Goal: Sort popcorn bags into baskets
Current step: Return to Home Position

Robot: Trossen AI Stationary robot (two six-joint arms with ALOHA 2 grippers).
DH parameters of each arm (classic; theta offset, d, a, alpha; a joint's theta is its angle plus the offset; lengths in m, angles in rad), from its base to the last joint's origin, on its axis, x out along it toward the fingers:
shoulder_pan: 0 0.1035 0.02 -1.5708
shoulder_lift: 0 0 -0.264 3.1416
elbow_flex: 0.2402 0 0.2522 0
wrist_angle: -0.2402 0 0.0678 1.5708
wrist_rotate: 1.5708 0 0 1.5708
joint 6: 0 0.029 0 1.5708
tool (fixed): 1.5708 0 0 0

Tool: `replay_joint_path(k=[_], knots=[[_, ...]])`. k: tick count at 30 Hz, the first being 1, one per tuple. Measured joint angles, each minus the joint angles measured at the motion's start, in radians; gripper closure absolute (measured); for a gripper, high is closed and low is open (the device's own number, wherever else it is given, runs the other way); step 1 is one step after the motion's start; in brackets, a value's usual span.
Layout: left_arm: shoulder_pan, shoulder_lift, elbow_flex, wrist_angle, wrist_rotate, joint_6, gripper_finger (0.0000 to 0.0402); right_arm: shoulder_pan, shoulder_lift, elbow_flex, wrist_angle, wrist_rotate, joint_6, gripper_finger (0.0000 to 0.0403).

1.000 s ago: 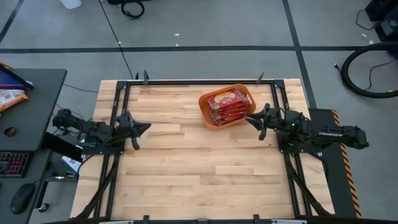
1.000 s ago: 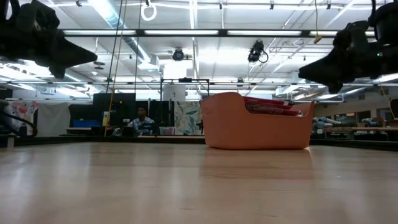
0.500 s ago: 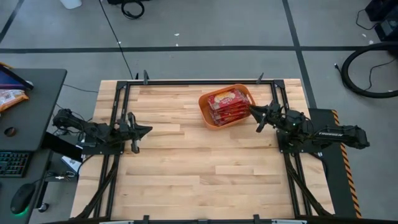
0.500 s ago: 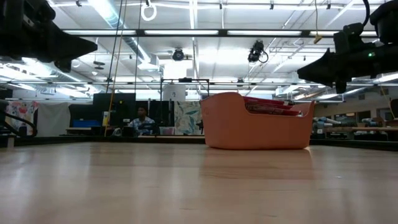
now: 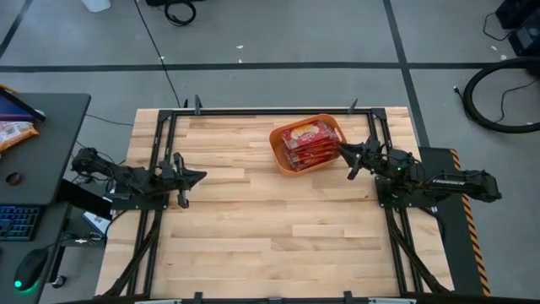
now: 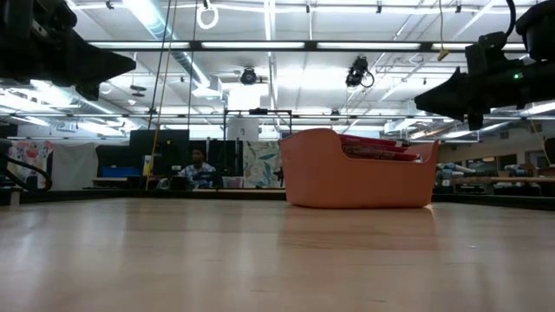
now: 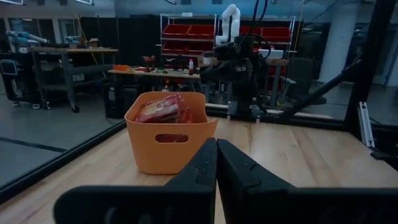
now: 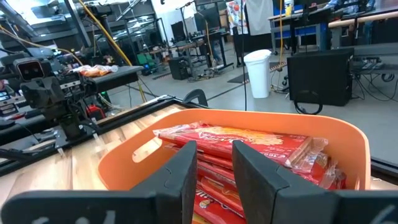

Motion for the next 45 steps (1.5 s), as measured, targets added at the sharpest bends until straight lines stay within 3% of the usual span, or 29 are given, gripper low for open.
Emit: replay_joint_path(k=[45], knots=[[0.0,0.0,-0.001,0.025,-0.001,-0.004,0.0392,0.0,0.0,0.0,0.0,0.0,0.0,0.0295]])
